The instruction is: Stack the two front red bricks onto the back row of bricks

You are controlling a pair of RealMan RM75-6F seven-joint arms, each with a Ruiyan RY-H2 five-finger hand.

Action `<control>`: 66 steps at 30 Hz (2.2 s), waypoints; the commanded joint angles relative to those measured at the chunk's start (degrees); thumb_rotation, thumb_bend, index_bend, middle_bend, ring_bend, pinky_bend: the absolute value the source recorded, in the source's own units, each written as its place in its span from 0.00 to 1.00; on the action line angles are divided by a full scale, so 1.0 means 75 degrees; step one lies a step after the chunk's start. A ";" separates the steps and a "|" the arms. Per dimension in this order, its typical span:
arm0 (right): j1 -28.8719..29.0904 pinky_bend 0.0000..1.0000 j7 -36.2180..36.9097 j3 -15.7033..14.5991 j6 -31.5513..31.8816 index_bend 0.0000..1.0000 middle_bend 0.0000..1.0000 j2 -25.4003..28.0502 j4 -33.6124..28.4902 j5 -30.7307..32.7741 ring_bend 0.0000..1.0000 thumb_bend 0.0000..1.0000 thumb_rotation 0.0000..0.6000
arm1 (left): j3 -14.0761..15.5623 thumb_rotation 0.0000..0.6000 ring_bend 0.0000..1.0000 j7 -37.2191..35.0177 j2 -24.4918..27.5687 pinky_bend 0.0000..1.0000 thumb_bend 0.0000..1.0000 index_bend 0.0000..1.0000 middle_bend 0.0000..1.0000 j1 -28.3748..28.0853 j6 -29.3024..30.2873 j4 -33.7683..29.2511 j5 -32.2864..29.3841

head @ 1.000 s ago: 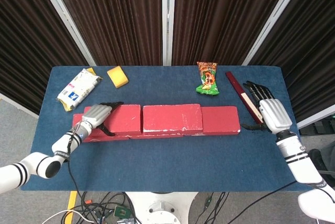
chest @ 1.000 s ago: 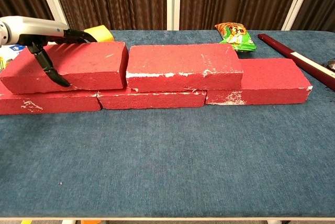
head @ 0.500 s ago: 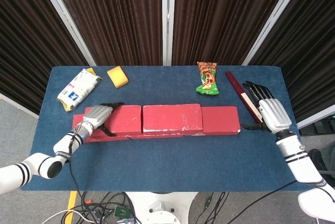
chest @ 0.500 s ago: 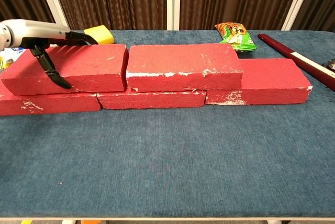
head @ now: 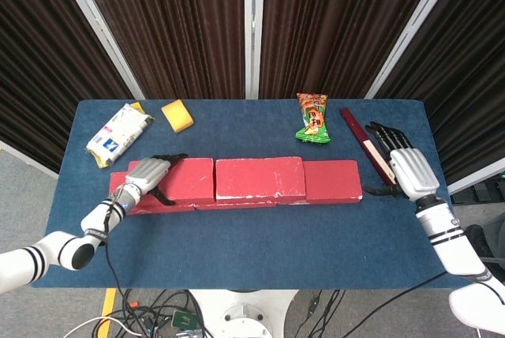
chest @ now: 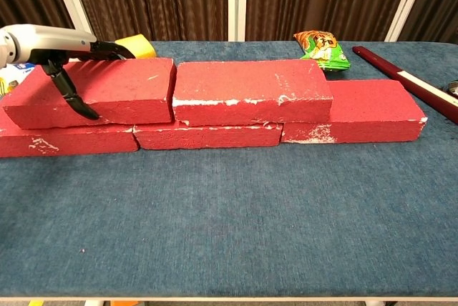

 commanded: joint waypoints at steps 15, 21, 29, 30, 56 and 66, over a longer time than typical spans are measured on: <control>-0.0037 0.00 0.0263 -0.0051 0.0015 0.00 0.00 -0.0081 0.0211 -0.0092 0.00 0.00 1.00 | 0.0150 1.00 0.14 0.0667 0.0009 0.20 0.06 0.01 0.16 -0.0096 0.0179 -0.0298 -0.0716; -0.0041 0.00 0.0363 -0.0058 0.0020 0.00 0.00 -0.0096 0.0290 -0.0129 0.00 0.00 1.00 | 0.0155 1.00 0.14 0.0828 -0.0050 0.20 0.06 0.01 0.16 -0.0130 0.0288 -0.0334 -0.0918; -0.0054 0.00 0.0442 -0.0073 0.0020 0.00 0.00 -0.0096 0.0353 -0.0151 0.00 0.00 1.00 | 0.0190 1.00 0.14 0.1007 -0.0089 0.21 0.06 0.01 0.16 -0.0187 0.0334 -0.0334 -0.1047; -0.0055 0.00 0.0449 -0.0075 0.0017 0.00 0.00 -0.0098 0.0359 -0.0150 0.00 0.00 1.00 | 0.0189 1.00 0.14 0.1018 -0.0092 0.21 0.07 0.01 0.16 -0.0188 0.0347 -0.0333 -0.1063; -0.0026 0.00 0.0498 -0.0080 -0.0051 0.00 0.00 -0.0185 0.0465 -0.0110 0.00 0.00 1.00 | 0.0189 1.00 0.14 0.0892 -0.0128 0.21 0.07 0.01 0.16 -0.0186 0.0253 -0.0303 -0.1051; -0.0024 0.00 0.0550 -0.0088 -0.0077 0.00 0.00 -0.0214 0.0534 -0.0102 0.00 0.00 1.00 | 0.0185 1.00 0.12 0.0933 -0.0140 0.20 0.06 0.01 0.15 -0.0232 0.0246 -0.0335 -0.1056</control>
